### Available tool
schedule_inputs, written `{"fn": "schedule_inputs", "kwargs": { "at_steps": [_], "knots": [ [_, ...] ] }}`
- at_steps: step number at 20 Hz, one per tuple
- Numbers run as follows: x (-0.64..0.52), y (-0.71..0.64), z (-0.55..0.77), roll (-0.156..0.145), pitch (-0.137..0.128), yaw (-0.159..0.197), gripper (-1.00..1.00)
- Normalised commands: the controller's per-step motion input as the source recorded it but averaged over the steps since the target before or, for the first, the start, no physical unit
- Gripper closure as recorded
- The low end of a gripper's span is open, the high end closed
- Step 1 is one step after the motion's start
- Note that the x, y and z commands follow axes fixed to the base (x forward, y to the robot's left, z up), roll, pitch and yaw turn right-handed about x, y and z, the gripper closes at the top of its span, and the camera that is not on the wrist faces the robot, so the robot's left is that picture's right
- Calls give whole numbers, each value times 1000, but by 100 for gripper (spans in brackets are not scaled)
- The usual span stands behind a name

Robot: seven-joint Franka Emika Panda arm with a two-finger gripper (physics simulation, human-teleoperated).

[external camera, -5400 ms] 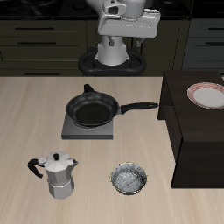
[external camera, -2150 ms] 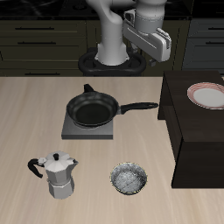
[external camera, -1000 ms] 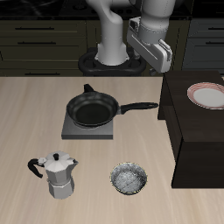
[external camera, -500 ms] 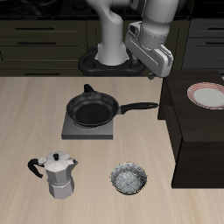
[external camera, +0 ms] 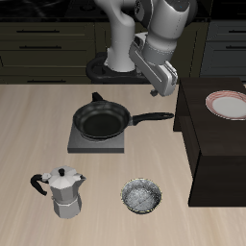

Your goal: Place the frypan on the top layer of the shelf

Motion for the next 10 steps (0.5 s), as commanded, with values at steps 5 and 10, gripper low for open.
{"fn": "schedule_inputs", "kwargs": {
  "at_steps": [5,10],
  "knots": [
    [-67,-168,-12,-30,-14,-32,-100],
    [-21,129,-139,16,18,-13,-100]
  ]
}}
